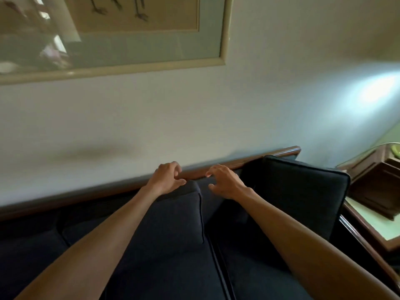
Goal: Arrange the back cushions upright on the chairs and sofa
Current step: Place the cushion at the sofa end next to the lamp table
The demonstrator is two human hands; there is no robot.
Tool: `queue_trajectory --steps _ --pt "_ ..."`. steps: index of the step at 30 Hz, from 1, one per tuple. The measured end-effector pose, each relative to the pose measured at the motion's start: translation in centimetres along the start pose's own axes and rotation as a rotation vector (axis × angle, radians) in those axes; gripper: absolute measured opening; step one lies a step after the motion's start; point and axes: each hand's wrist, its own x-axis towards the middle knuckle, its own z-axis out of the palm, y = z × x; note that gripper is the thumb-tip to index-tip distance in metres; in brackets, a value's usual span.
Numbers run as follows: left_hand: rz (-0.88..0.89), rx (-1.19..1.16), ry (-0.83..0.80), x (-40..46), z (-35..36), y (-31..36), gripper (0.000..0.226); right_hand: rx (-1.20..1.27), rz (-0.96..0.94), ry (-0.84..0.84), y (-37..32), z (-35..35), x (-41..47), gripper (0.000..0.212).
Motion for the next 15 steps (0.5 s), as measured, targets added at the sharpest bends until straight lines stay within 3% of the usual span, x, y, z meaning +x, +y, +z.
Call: queue_trajectory --steps 7,15 --pt "0.218 0.003 -0.034 5.2 6.7 21.0 0.018 0.037 0.183 0.118 14.6 -13.8 -8.2 0.025" --pt "0.256 0.006 -0.101 11.1 20.6 36.7 0.019 0.055 0.320 0.124 35.8 -19.6 -13.6 0.029"
